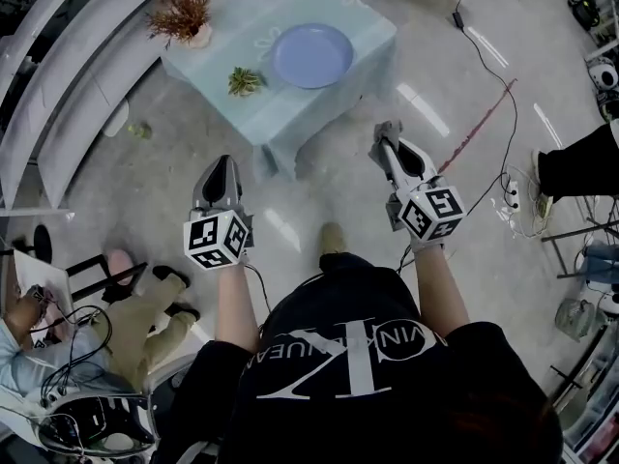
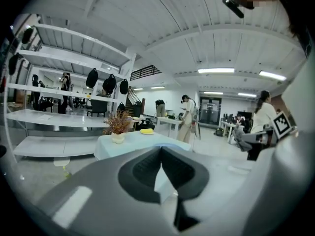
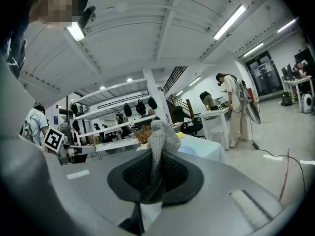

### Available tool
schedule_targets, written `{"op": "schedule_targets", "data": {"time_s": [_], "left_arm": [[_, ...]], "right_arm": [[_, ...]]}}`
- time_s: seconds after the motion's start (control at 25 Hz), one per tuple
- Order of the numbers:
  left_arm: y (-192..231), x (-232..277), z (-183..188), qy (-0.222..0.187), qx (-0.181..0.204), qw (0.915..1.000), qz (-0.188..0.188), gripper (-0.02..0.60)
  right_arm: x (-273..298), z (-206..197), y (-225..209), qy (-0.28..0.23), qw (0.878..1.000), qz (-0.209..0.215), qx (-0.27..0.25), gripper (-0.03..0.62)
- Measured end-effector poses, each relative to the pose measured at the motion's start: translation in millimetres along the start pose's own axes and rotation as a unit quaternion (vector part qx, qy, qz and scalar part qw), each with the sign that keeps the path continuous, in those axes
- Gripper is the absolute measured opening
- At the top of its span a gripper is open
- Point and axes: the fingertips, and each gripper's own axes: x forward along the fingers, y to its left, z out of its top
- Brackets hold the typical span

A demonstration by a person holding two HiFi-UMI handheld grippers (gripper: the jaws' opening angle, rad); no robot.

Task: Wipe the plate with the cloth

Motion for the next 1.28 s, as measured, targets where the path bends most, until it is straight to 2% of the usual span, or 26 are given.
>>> {"op": "schedule_targets", "data": {"time_s": [0.24, 0.44, 1.0, 1.28], "left_arm": [[1.5, 44.1, -4.0, 0.012, -0.007, 0.9999, 0.003, 0.0], [-9.2, 57.3, -8.9, 0.017, -0.01, 0.9998, 0.0, 0.0], [9.9, 103.6, -28.3, 0.059, -0.013, 0.998, -0.016, 0.0], [20.3, 159.9, -21.0, 0.063, -0.022, 0.9973, -0.03, 0.0]], "right_arm": [[32.9, 3.5, -22.6, 0.009, 1.0, 0.007, -0.004, 0.043], [32.2, -4.2, -35.7, 0.018, 1.0, 0.008, -0.001, 0.043], [90.9, -16.5, -47.9, 0.048, 0.999, 0.007, 0.016, 0.043], [140.9, -7.3, -62.5, 0.056, 0.998, 0.016, 0.01, 0.043]]}}
